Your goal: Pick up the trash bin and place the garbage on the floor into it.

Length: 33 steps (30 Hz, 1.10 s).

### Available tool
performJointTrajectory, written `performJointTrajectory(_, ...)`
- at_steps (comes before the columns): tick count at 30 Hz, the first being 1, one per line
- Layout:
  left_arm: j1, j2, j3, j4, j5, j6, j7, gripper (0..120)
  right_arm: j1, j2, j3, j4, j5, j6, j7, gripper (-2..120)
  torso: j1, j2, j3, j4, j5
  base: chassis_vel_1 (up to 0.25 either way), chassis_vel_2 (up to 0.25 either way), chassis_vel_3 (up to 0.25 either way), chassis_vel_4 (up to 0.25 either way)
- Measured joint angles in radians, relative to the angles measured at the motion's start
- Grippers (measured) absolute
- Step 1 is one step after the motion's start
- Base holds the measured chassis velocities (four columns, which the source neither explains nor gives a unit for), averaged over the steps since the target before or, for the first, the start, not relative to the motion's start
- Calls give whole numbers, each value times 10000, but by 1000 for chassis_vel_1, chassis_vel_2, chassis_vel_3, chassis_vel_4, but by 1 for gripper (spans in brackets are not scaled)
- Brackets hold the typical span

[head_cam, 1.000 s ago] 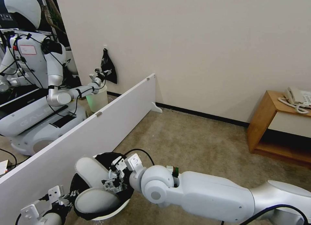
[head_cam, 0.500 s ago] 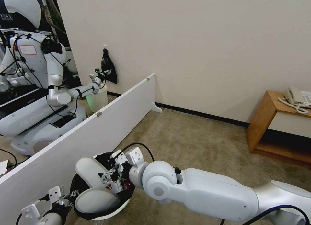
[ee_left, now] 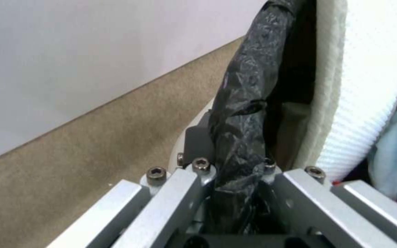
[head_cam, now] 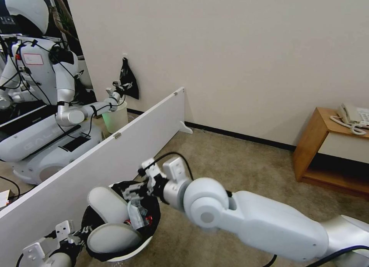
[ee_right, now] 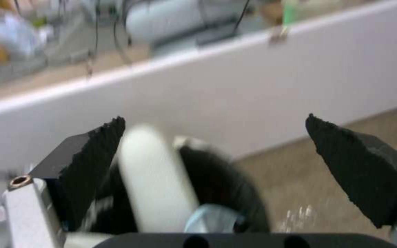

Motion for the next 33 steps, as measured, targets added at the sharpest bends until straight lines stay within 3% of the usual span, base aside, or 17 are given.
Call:
performJointTrajectory(5,28,12,-51,-52,-49,0,-10,1,-442,-499,1274,395,-293,828,-478,100,0,0,0,-2,1,0,0,0,0)
performJointTrajectory(6,38,22,-83,-78,-77,0,-15,1,-804,-831,1856,466,-749,1533,-974,100,0,0,0,-1,1,0,0,0,0)
performJointTrajectory(10,65,35,-130,-110,-127,0,-21,1,-1316,-1197,2613,457,-1352,2567,-1587,100,0,0,0,-4,3,0,0,0,0)
performJointTrajectory(11,93,40,-173,-151,-167,0,-26,1,-1703,-1383,3144,412,-1669,3306,-1898,100,0,0,0,-4,2,0,0,0,0)
performJointTrajectory(12,93,40,-173,-151,-167,0,-26,1,-1703,-1383,3144,412,-1669,3306,-1898,100,0,0,0,-4,2,0,0,0,0)
performJointTrajectory(14,162,41,-260,-244,-221,0,-33,1,-2417,-1624,4075,69,-2853,4862,-2475,100,-1,0,0,0,2,0,0,0,0)
performJointTrajectory(15,162,41,-260,-244,-221,0,-33,1,-2417,-1624,4075,69,-2853,4862,-2475,100,-1,0,0,0,2,0,0,0,0)
performJointTrajectory(17,208,49,-323,-297,-268,0,-35,1,-3011,-1778,4988,-245,-3726,5907,-2948,100,0,-1,0,0,4,0,0,0,0)
performJointTrajectory(22,297,63,-404,-366,-319,0,-40,1,-4018,-1992,6538,-239,-4124,6369,-3346,100,0,0,0,-2,2,0,0,0,0)
performJointTrajectory(25,349,18,-425,-448,-332,0,-45,1,-5269,-2092,7853,-400,-5387,6880,-3873,100,-1,0,0,0,1,0,0,0,0)
performJointTrajectory(33,407,-69,-489,-554,-307,0,-75,1,-7960,-1994,9705,-159,-7162,7483,-4345,100,-1,0,-1,-1,0,0,0,0,0)
